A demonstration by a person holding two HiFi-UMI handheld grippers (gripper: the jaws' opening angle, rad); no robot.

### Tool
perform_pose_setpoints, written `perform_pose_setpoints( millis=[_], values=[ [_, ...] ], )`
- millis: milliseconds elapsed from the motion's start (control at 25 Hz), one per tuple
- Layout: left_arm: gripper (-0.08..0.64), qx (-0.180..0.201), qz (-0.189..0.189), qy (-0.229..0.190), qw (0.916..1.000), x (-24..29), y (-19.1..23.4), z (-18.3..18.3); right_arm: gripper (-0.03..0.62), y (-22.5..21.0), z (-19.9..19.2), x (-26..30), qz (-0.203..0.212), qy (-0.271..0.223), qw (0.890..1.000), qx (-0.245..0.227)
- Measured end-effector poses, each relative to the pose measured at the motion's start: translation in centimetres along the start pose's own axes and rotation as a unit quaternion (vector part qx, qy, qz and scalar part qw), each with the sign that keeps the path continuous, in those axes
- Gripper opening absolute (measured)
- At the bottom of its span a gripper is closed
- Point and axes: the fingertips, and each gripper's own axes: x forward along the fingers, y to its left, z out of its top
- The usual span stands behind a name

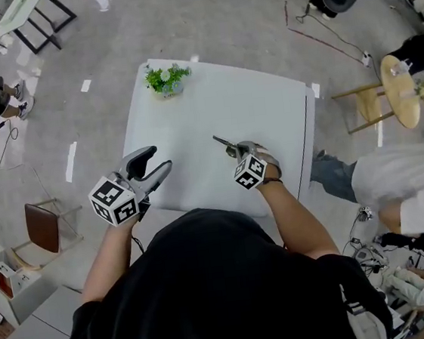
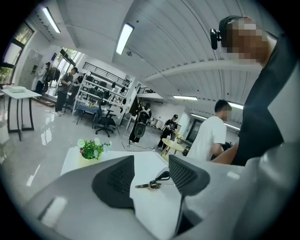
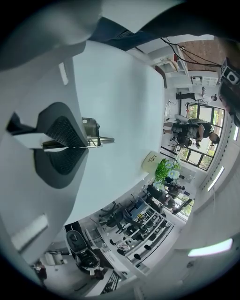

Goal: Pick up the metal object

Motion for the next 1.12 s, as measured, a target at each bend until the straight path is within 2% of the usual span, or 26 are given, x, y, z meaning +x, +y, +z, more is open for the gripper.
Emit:
perform_pose_setpoints(
  millis=[720,1120],
  values=[
    [0.222,0.007,-0.012,-0.002,0.9999,-0.5,-0.7,-0.2,0.026,-0.5,-0.4,-1.8,-0.006,-0.001,0.999,0.053],
    [0.222,0.018,-0.026,-0.006,0.9995,-1.1,-1.4,0.2,0.026,-1.3,-0.4,-4.2,-0.02,-0.009,0.993,0.113]
  ],
)
